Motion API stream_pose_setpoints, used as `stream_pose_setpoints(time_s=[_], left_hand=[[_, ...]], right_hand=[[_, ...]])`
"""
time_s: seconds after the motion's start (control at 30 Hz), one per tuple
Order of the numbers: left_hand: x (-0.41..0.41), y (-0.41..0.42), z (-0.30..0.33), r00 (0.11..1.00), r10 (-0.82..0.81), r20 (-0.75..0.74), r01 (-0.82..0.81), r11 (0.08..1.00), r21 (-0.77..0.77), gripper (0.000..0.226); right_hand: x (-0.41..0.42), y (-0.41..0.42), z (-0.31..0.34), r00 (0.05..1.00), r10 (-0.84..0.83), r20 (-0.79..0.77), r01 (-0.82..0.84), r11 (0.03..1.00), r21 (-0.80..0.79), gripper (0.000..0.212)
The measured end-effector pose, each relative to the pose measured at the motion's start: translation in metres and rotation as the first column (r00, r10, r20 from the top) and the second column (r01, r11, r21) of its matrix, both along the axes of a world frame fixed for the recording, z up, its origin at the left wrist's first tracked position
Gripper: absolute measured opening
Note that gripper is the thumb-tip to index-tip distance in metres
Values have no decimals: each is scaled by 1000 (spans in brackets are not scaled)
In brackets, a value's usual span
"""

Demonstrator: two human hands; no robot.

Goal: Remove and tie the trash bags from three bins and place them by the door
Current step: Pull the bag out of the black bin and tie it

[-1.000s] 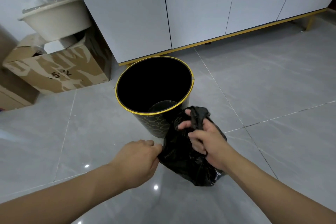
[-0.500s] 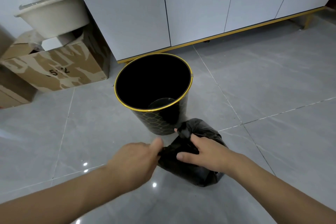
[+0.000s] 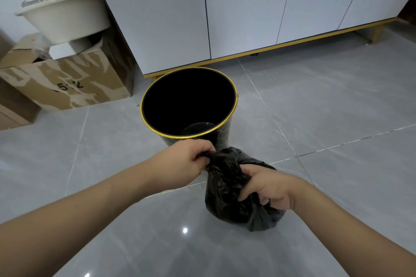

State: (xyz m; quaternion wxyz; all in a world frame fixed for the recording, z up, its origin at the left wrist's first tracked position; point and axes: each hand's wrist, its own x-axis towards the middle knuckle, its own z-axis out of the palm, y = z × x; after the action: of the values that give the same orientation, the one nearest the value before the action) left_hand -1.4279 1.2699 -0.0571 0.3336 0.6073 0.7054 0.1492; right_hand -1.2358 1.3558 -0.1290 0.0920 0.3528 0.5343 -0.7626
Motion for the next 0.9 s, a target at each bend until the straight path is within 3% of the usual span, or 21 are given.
stream_pose_setpoints(time_s=[0.07, 0.13, 0.23, 0.33, 0.43, 0.5, 0.6, 0.67, 0.7, 0.8, 0.9], left_hand=[[1, 5, -4, 1000, 22, 11, -22, 998, 56, 18], [2, 10, -10, 999, 21, 35, -24, 994, 102, 18], [7, 12, -22, 1000, -8, 8, 6, 990, 141, 17], [20, 10, -34, 943, 137, 303, -144, 990, -1, 19], [30, 16, -48, 829, 268, 490, -276, 959, -59, 21], [36, 21, -54, 771, 345, 535, -355, 931, -89, 21], [44, 26, -64, 694, 429, 578, -416, 894, -165, 20], [50, 28, -65, 684, 428, 590, -449, 885, -122, 20], [52, 31, -63, 692, 415, 591, -468, 881, -71, 20], [59, 37, -58, 707, 322, 630, -426, 905, 16, 24], [69, 39, -61, 677, 314, 666, -369, 927, -62, 26]], right_hand=[[5, 3, 5, 998, 46, -46, -51, 993, -111, 53], [8, 5, 14, 980, 180, -87, -190, 973, -129, 47], [4, 1, 21, 933, 342, 114, -352, 932, 84, 20], [2, 1, 23, 891, 268, 366, -405, 833, 376, 22], [7, 0, 34, 852, 161, 498, -492, 572, 657, 21], [15, -3, 41, 877, 30, 479, -459, 348, 817, 13], [34, -6, 34, 916, -106, 387, -383, 58, 922, 22], [45, -6, 23, 932, -113, 343, -350, -45, 936, 23], [49, -6, 20, 936, -90, 340, -345, -49, 937, 20], [51, -4, 19, 935, 8, 354, -354, 63, 933, 19], [54, 0, 20, 941, -31, 338, -338, 14, 941, 24]])
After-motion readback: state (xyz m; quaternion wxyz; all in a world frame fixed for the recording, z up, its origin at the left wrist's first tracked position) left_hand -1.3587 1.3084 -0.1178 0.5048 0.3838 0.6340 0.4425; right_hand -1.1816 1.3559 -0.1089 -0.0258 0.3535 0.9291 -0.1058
